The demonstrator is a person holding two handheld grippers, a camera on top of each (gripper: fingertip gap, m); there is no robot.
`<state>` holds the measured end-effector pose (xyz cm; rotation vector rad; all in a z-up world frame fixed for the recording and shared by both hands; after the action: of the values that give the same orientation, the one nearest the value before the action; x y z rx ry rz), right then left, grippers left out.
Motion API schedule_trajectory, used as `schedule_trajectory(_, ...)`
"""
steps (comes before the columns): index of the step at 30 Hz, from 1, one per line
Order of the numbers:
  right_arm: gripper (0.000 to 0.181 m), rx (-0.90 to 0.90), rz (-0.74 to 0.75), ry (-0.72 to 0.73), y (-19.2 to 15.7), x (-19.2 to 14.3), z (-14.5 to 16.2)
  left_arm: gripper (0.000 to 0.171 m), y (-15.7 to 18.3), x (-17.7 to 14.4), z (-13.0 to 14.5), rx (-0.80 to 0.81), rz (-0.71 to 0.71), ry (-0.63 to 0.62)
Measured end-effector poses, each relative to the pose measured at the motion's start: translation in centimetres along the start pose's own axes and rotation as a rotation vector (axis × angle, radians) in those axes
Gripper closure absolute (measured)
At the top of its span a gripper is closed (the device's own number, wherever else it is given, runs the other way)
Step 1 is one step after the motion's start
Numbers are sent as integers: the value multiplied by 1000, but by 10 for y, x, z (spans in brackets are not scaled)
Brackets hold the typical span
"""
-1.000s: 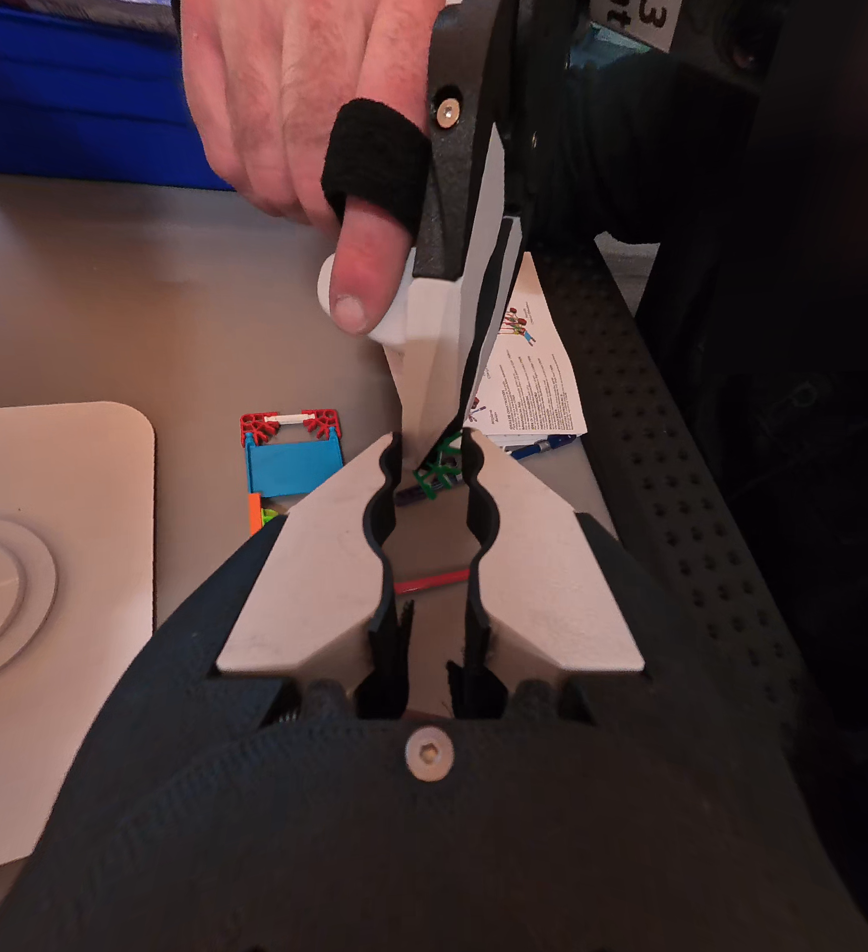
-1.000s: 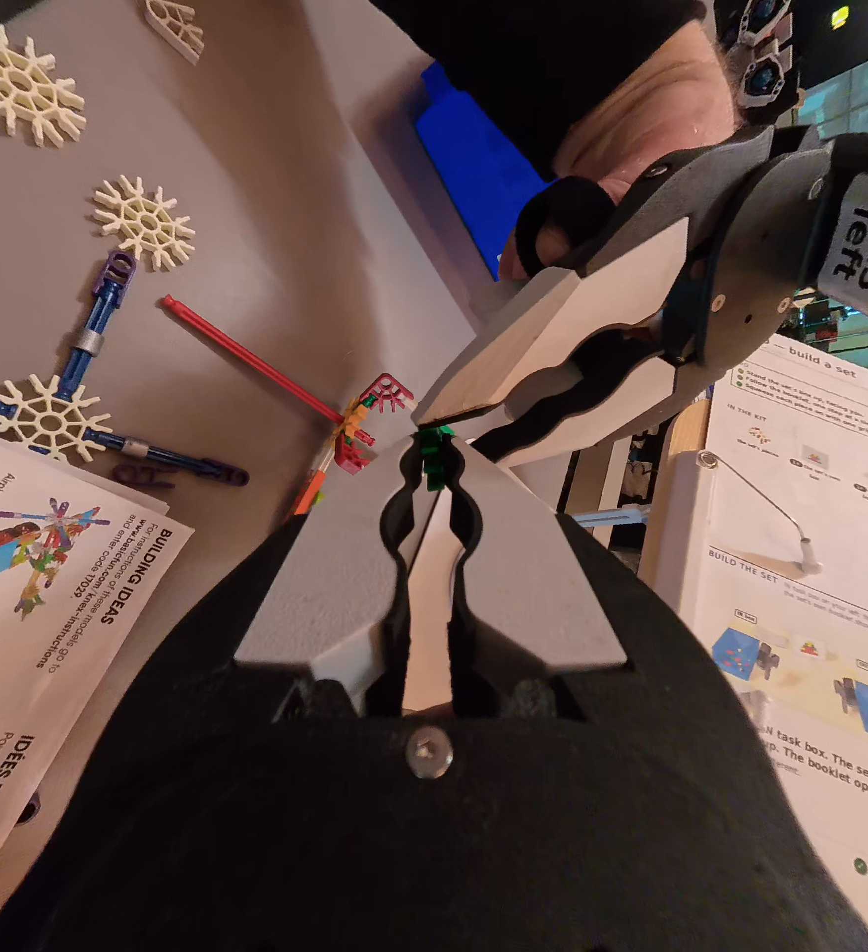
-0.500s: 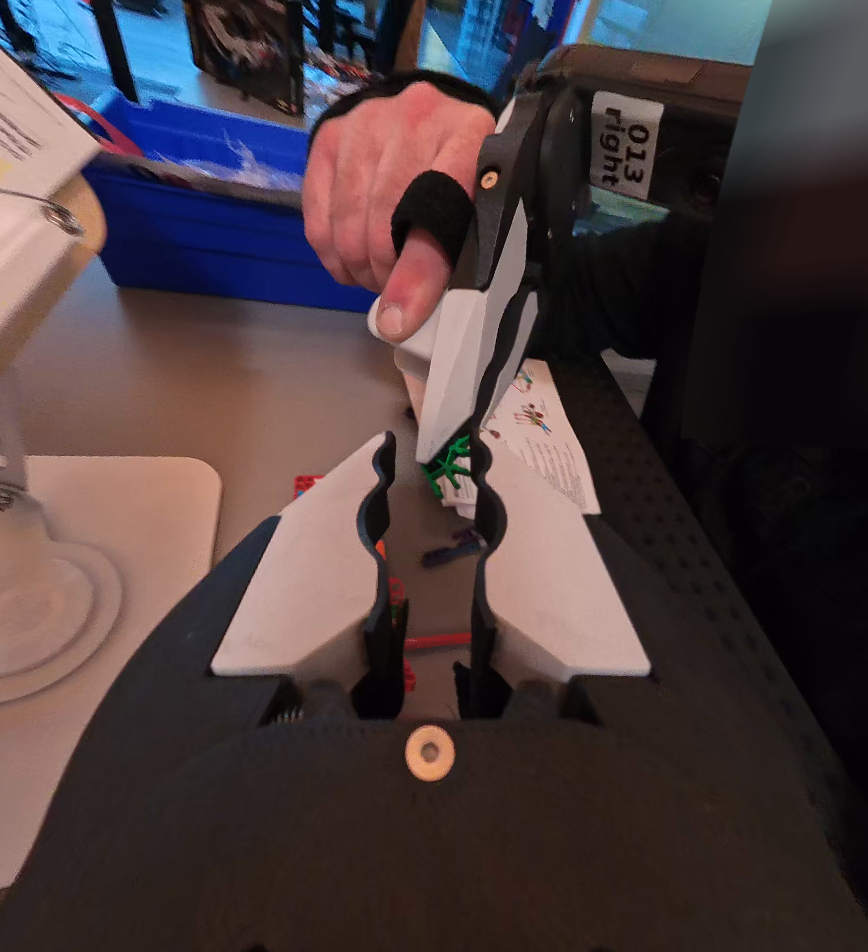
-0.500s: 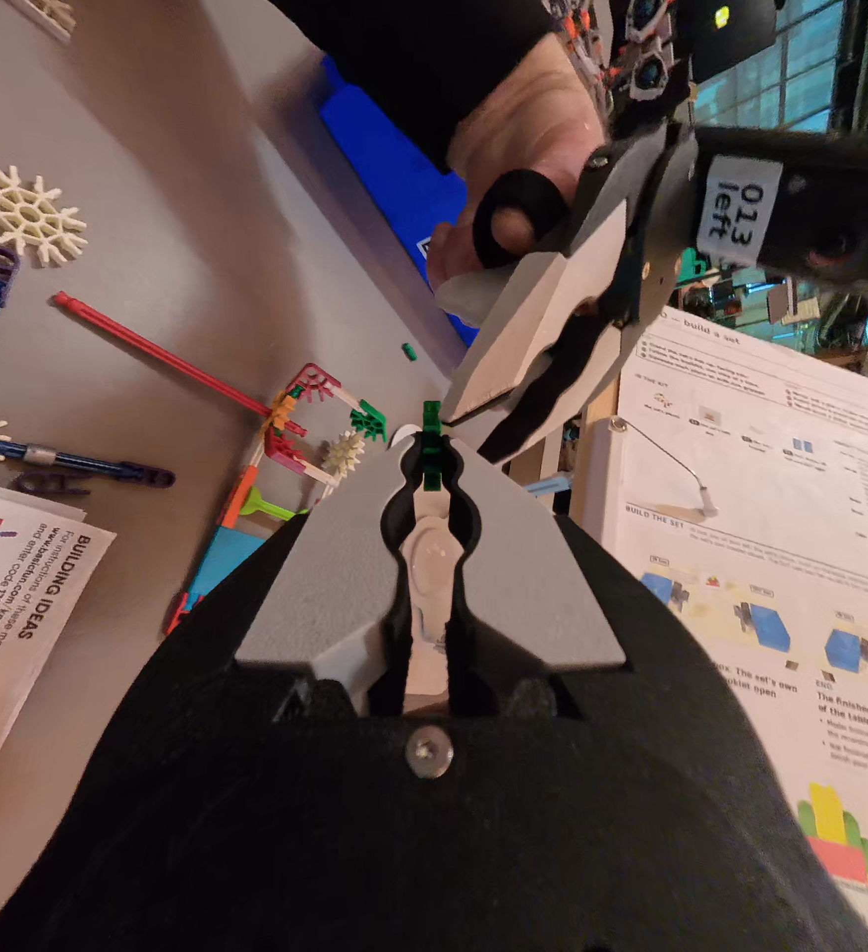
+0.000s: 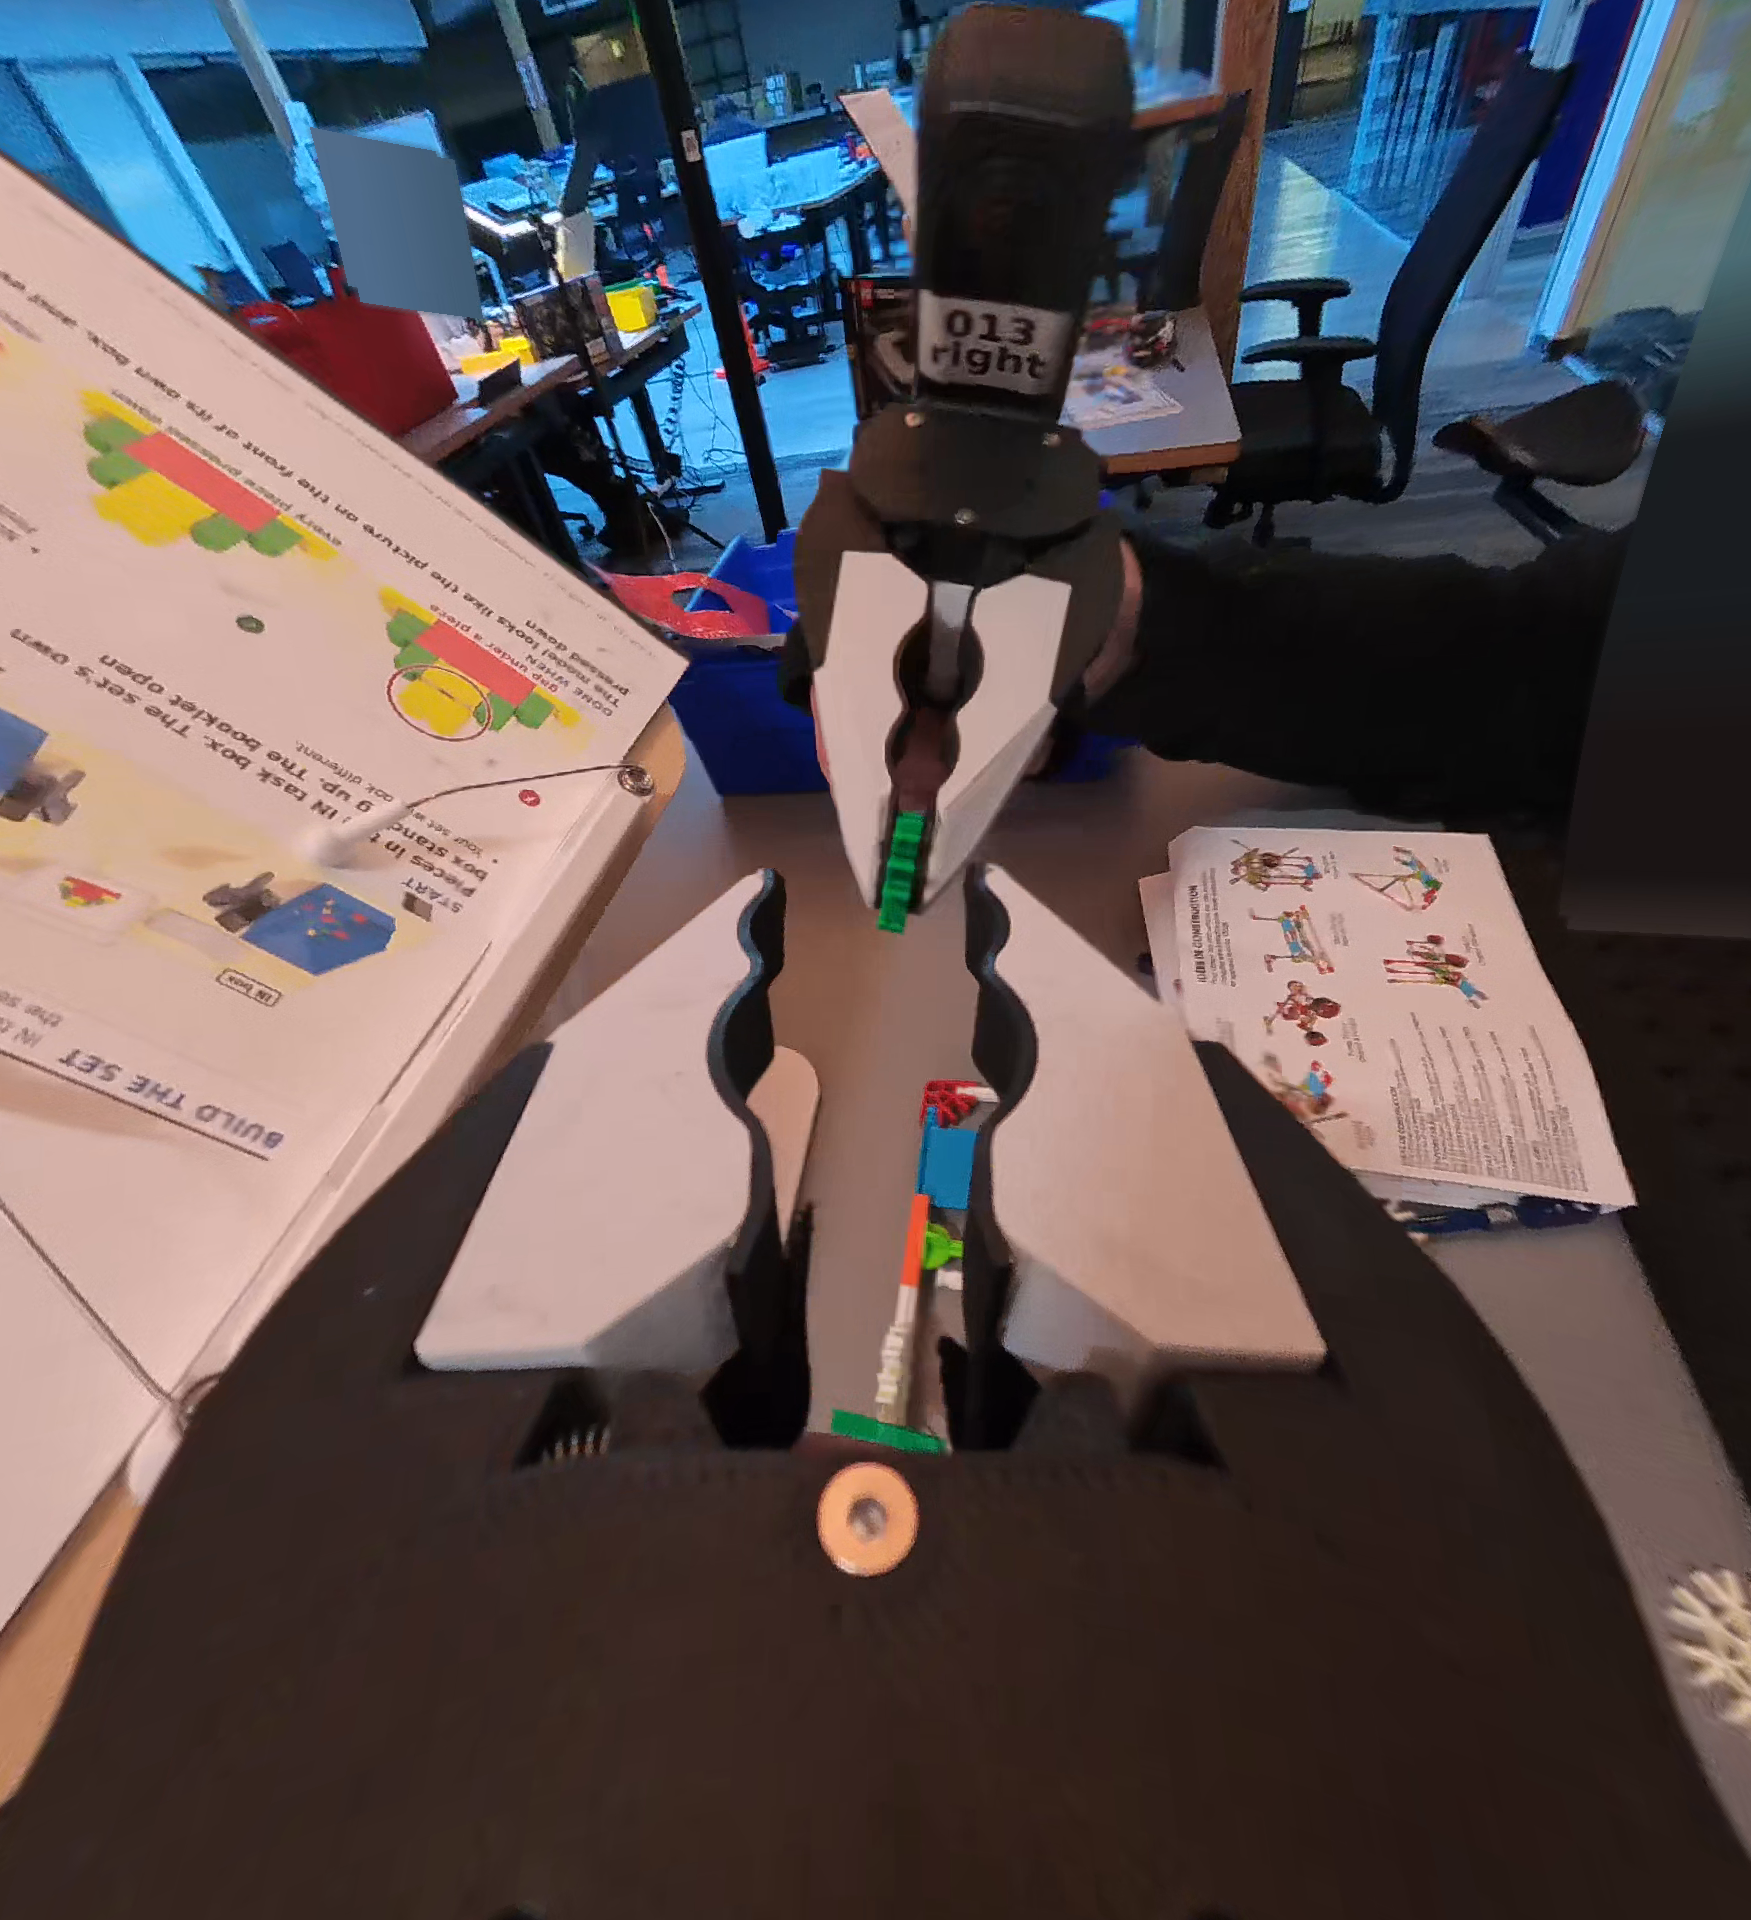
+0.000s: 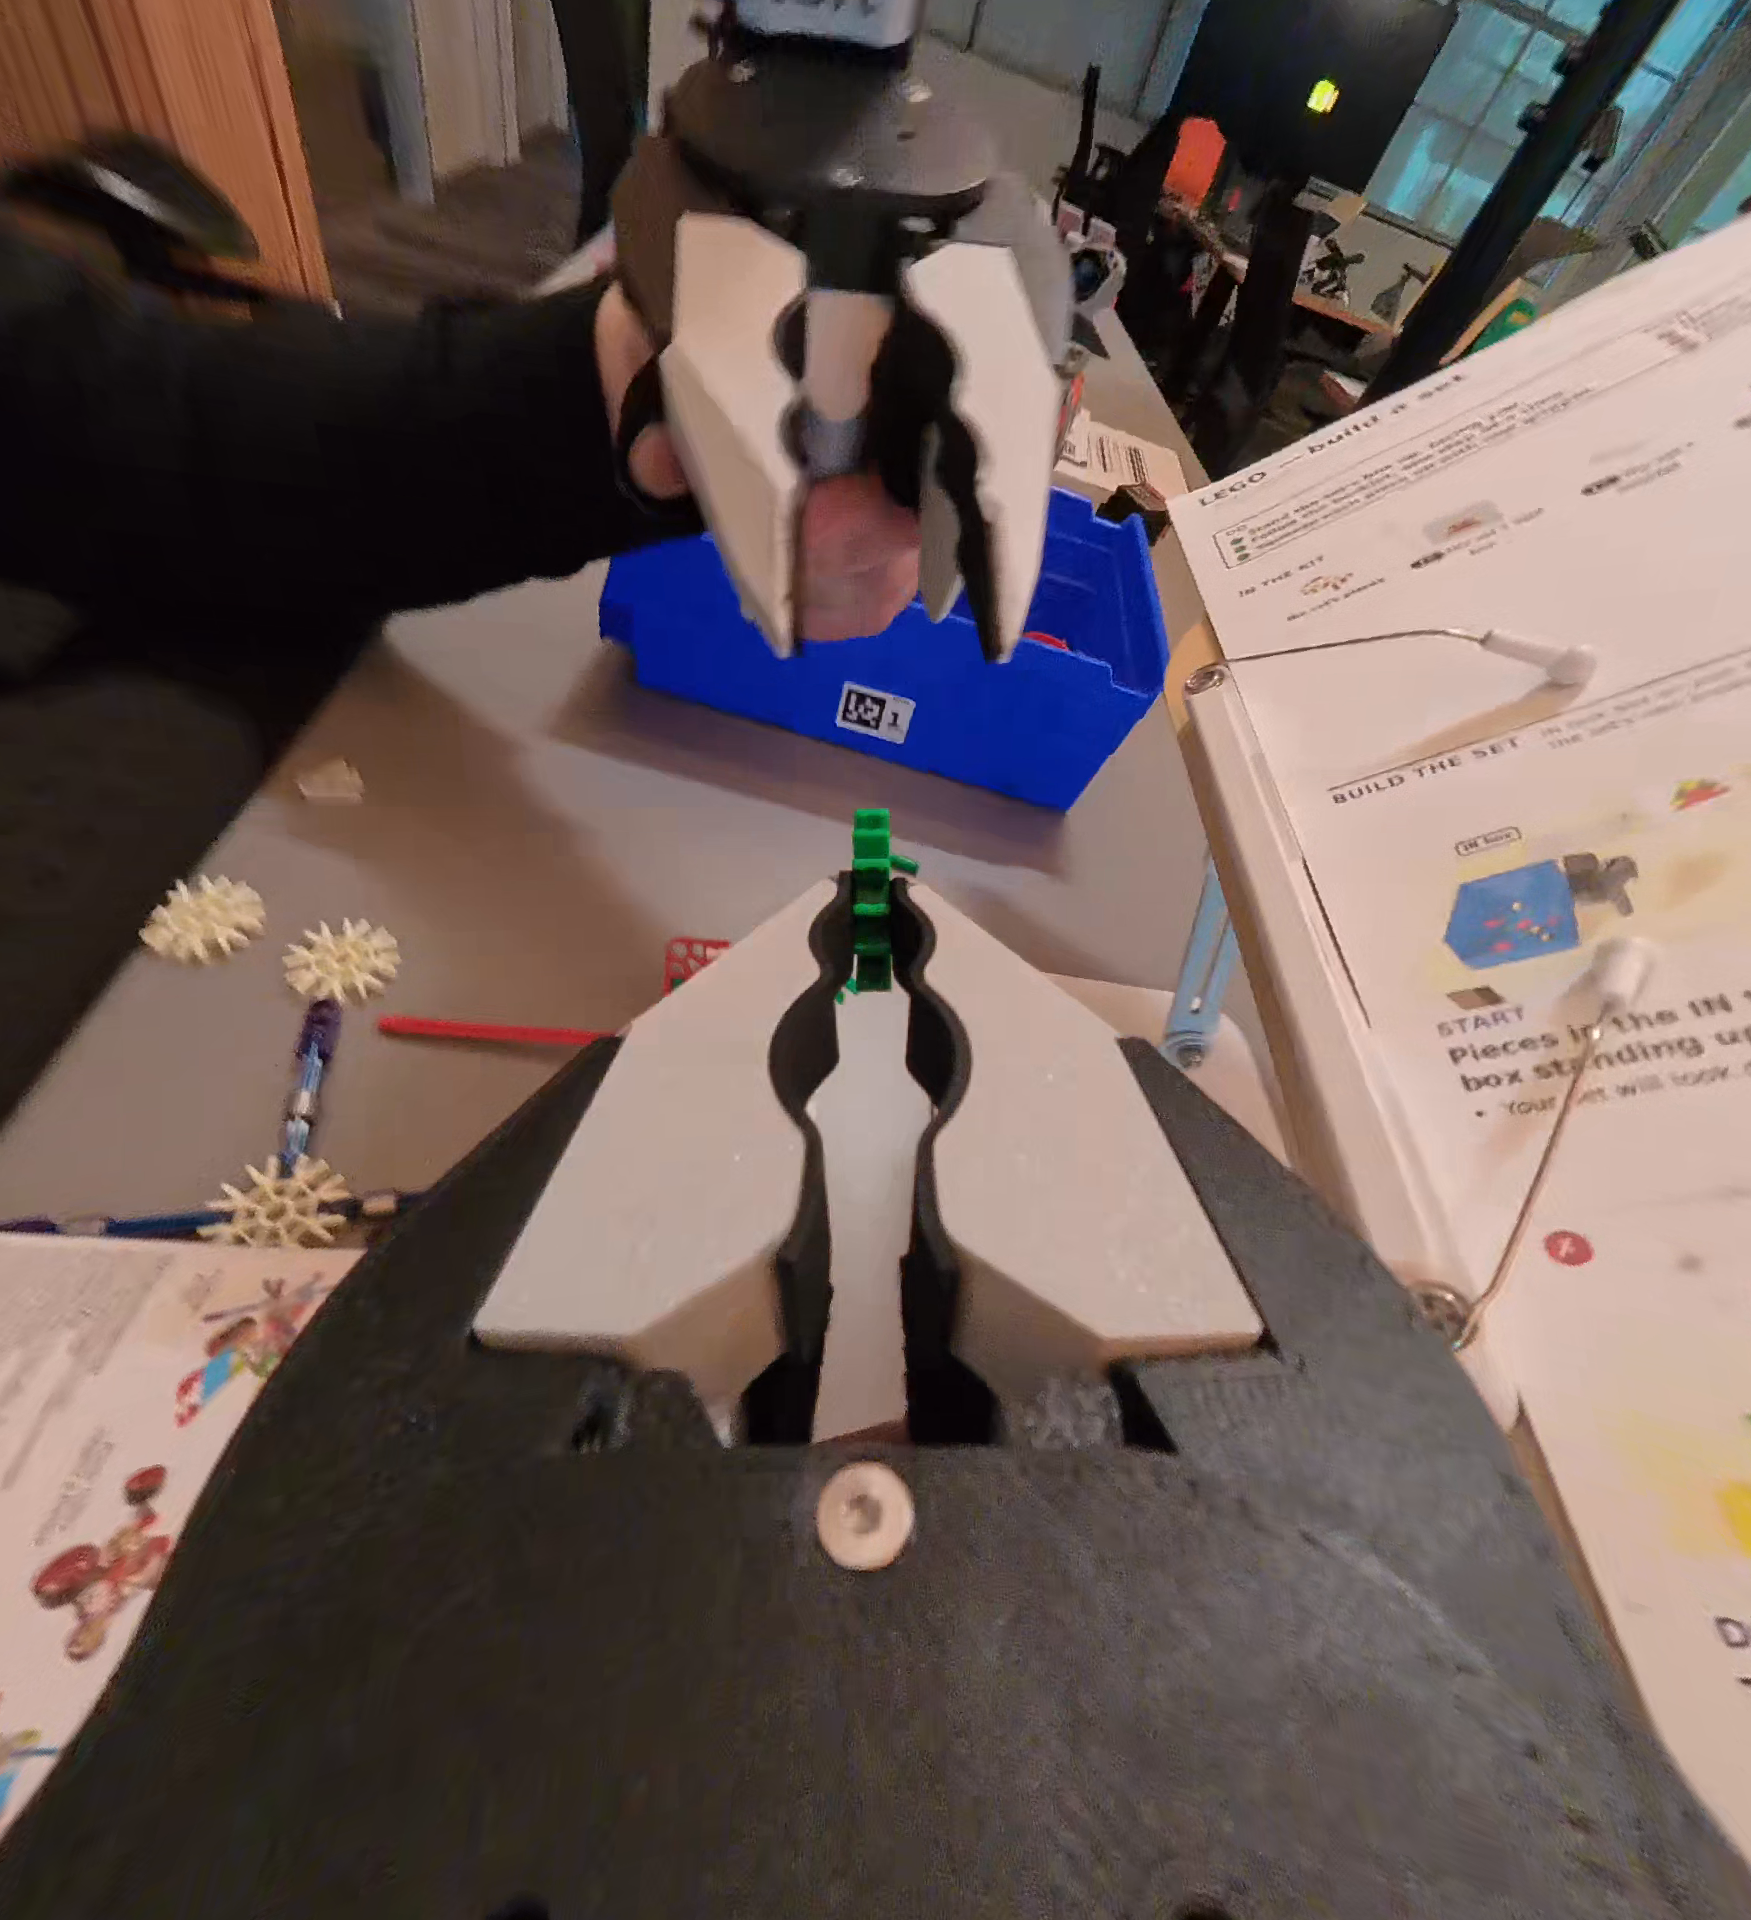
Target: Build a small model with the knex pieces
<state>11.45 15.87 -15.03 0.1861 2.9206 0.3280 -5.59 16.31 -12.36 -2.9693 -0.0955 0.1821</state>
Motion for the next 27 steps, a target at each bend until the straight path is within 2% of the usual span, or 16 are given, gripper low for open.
schedule_trajectory(3, 178, 63, -31, 28, 2, -1, 1, 140, 5, 8, 6, 25, 7, -53)
schedule_trajectory(7, 178, 60, -44, -19, -3, 6, 2, 143, 11, 20, 19, 68, 22, -139)
schedule_trajectory(10, 178, 49, -54, -54, -8, 13, 4, 153, 16, 25, 23, 76, 50, -156)
schedule_trajectory(13, 178, 52, -39, -76, -8, 14, 4, 155, 15, 26, 26, 80, 33, -159)
schedule_trajectory(19, 173, 110, 12, 46, 2, 7, -5, 168, 12, 24, 13, 29, -55, -15)
schedule_trajectory(21, 168, 130, 20, 82, 4, 6, -7, 168, 11, 21, 15, -44, -70, 64)
schedule_trajectory(27, 173, 177, -25, 137, 0, 16, -5, 168, 12, 12, 31, -277, -54, 268)
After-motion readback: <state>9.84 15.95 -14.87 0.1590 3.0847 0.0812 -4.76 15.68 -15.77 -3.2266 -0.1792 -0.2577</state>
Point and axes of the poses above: each gripper's, where its closed fingertips meet, x out along the fingers, z out of its underside, y = z × x across the jaws, the point moved 8 cm from there along -x, back along the fingers, and after that the axes turned 7 degrees about y, right-handed, at the moved point
